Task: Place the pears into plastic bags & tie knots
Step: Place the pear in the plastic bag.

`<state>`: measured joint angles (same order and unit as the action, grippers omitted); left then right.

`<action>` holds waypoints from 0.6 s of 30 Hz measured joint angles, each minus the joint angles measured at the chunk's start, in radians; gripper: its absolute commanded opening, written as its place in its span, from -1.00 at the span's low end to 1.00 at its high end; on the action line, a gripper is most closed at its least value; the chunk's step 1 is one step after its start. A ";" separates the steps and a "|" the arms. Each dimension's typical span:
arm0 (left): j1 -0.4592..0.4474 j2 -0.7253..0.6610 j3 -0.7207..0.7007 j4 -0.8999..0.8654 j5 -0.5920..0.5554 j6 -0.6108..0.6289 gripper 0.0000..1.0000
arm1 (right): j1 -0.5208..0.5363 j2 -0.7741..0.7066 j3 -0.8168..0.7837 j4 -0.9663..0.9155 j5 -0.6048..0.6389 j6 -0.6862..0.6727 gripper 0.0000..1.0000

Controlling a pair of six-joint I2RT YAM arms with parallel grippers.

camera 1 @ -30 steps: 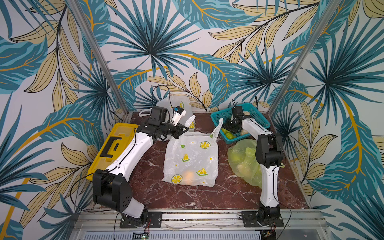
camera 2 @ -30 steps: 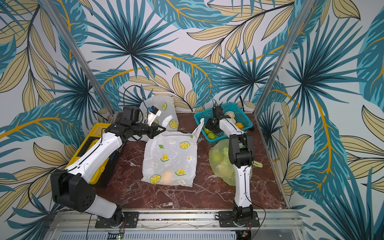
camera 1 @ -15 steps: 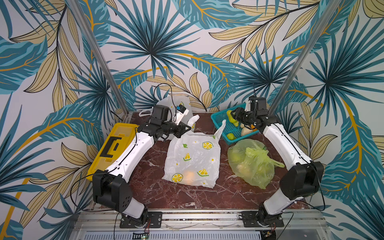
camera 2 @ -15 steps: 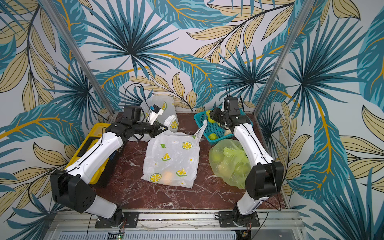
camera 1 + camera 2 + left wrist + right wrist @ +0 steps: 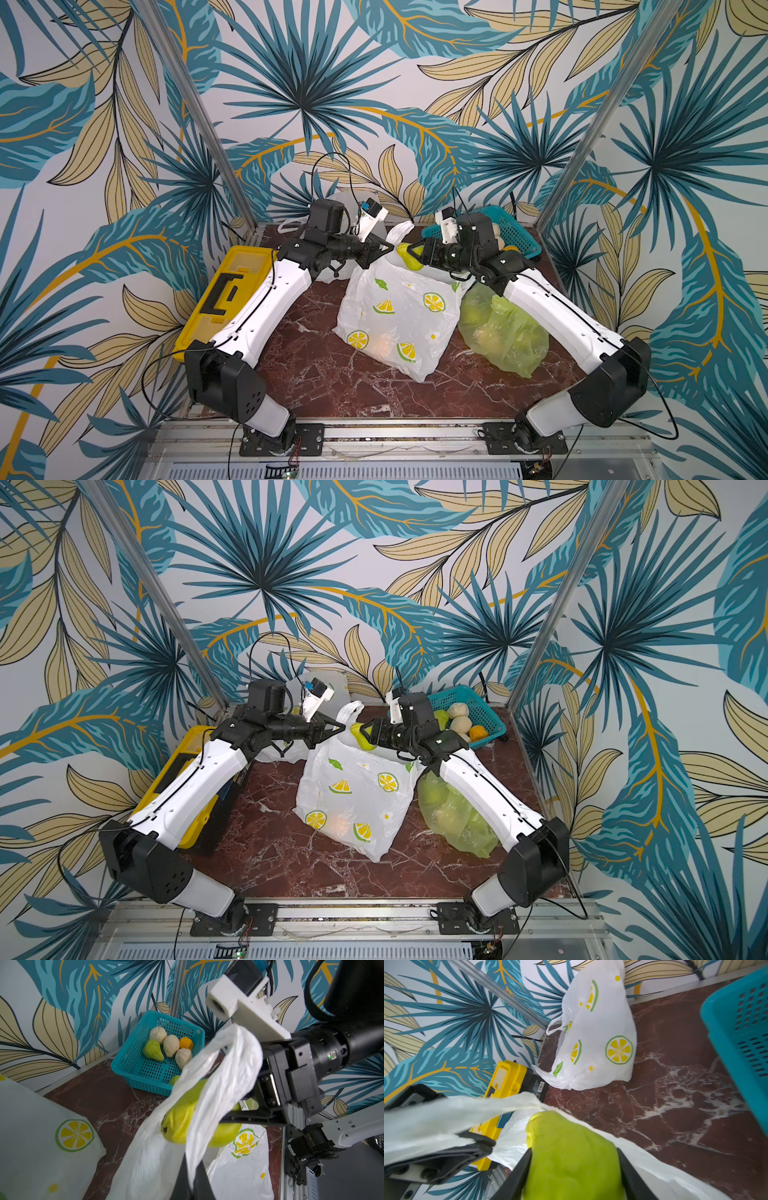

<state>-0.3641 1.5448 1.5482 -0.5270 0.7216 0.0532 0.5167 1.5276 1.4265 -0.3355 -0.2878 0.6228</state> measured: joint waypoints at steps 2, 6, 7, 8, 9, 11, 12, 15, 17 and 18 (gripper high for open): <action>0.000 0.016 0.011 0.000 -0.002 0.001 -1.00 | 0.027 -0.008 -0.072 0.061 -0.021 0.041 -0.50; 0.000 0.055 0.025 0.000 0.001 0.002 -1.00 | 0.050 -0.012 -0.202 0.105 -0.072 0.121 -0.50; 0.000 0.064 0.025 0.000 0.001 0.002 -1.00 | 0.052 -0.012 -0.227 0.119 -0.081 0.141 -0.50; 0.000 0.071 0.025 0.000 0.001 0.002 -1.00 | 0.053 -0.012 -0.245 0.133 -0.088 0.158 -0.49; -0.001 0.079 0.025 0.000 0.001 0.001 -1.00 | 0.053 -0.012 -0.267 0.151 -0.096 0.175 -0.48; -0.005 0.097 0.028 0.000 0.002 0.001 -1.00 | 0.053 -0.012 -0.294 0.175 -0.106 0.201 -0.48; -0.008 0.107 0.031 0.000 0.004 -0.001 -1.00 | 0.053 -0.009 -0.302 0.187 -0.111 0.211 -0.47; -0.021 0.139 0.050 -0.001 0.006 -0.002 -1.00 | 0.053 0.014 -0.303 0.229 -0.125 0.230 -0.41; -0.033 0.155 0.065 0.000 0.015 -0.003 -1.00 | 0.053 0.037 -0.303 0.257 -0.133 0.242 -0.41; -0.039 0.163 0.072 0.000 0.024 -0.004 -1.00 | 0.053 0.053 -0.303 0.272 -0.137 0.250 -0.40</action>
<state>-0.4034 1.7073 1.6199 -0.5274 0.7452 0.0494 0.5701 1.5810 1.1236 -0.0631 -0.4252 0.8726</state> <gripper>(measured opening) 0.045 0.546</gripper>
